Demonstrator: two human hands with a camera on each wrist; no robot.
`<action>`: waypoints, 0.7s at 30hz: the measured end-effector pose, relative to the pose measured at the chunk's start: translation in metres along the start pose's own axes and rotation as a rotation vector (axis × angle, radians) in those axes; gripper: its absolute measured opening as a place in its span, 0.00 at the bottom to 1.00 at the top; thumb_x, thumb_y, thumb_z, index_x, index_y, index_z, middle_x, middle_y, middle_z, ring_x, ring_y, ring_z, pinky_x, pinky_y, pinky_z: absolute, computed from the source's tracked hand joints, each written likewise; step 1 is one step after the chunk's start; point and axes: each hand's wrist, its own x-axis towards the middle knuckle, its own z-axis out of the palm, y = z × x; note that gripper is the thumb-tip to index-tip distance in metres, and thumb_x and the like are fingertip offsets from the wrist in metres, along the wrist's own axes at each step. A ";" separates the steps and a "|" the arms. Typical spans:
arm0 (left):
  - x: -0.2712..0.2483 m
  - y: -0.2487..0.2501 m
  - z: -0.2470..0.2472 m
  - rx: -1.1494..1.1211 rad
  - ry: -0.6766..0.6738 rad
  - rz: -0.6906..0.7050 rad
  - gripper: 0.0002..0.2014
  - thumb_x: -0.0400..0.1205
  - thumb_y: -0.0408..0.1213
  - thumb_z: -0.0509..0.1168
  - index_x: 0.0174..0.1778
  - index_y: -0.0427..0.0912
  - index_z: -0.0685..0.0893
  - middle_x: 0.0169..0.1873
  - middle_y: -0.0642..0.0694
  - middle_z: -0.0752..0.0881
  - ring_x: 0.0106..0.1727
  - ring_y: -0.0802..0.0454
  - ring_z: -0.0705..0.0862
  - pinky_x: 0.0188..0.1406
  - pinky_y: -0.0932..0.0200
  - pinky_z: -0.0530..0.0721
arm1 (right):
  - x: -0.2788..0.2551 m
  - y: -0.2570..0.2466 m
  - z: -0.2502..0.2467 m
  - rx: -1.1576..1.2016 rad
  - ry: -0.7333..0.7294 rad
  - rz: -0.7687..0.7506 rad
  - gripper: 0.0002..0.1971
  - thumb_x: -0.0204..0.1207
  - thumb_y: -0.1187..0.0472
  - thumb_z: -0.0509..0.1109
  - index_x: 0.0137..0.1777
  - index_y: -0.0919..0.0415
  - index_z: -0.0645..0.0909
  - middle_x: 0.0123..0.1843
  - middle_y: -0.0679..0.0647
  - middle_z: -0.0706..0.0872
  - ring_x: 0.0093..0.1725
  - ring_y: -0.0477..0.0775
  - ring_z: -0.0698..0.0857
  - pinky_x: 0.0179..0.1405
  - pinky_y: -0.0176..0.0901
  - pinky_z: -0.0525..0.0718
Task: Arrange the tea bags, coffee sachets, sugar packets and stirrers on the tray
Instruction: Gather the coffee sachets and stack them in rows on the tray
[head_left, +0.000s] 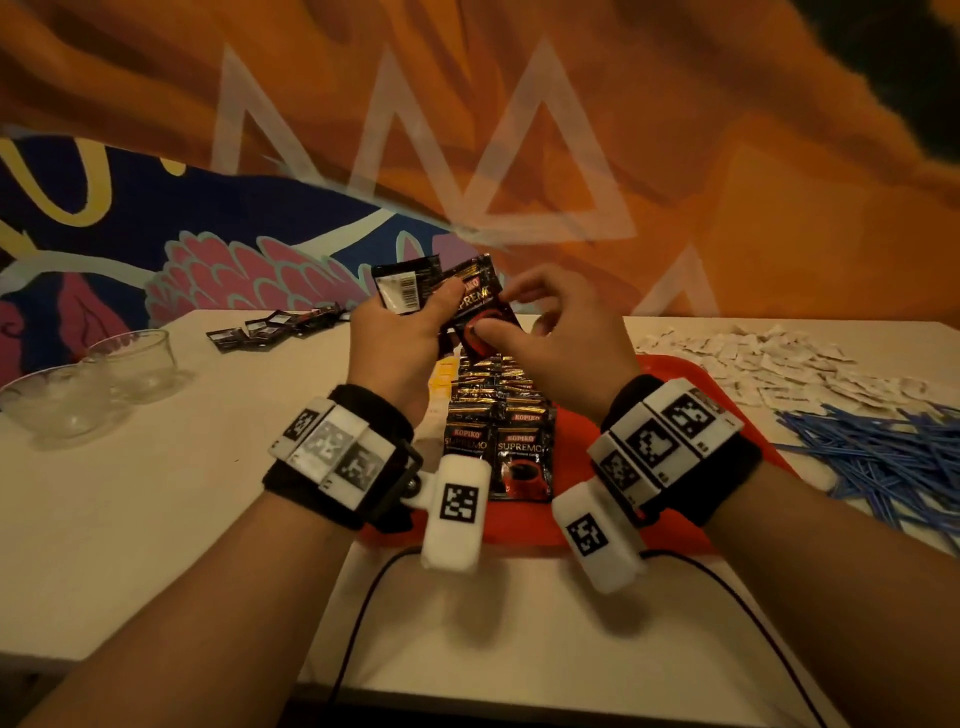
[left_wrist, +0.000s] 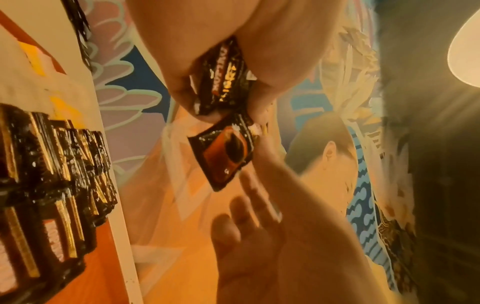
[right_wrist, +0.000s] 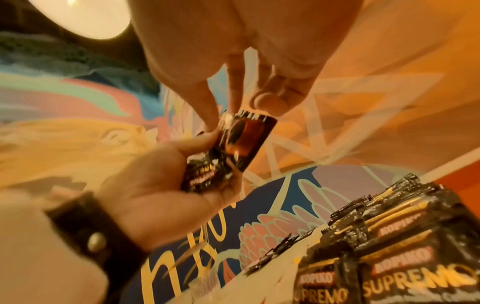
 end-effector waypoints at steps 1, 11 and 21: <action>0.002 0.000 -0.002 -0.009 -0.013 -0.019 0.04 0.82 0.29 0.71 0.47 0.43 0.85 0.45 0.42 0.92 0.49 0.44 0.92 0.45 0.51 0.90 | 0.002 0.001 -0.004 0.025 -0.008 0.066 0.14 0.69 0.52 0.82 0.51 0.48 0.81 0.55 0.45 0.85 0.51 0.42 0.83 0.47 0.37 0.81; 0.004 -0.001 -0.001 0.080 -0.127 -0.070 0.06 0.81 0.29 0.70 0.52 0.36 0.82 0.44 0.39 0.85 0.48 0.42 0.86 0.48 0.48 0.86 | -0.002 0.005 -0.004 0.088 -0.167 0.136 0.11 0.70 0.66 0.80 0.39 0.47 0.87 0.40 0.47 0.92 0.42 0.48 0.91 0.47 0.48 0.89; 0.006 0.001 -0.005 0.146 -0.088 -0.031 0.11 0.81 0.29 0.72 0.57 0.33 0.82 0.49 0.37 0.88 0.53 0.38 0.90 0.49 0.46 0.90 | -0.010 -0.003 -0.007 0.090 -0.191 0.177 0.06 0.73 0.55 0.80 0.35 0.50 0.89 0.36 0.48 0.91 0.39 0.47 0.90 0.44 0.44 0.87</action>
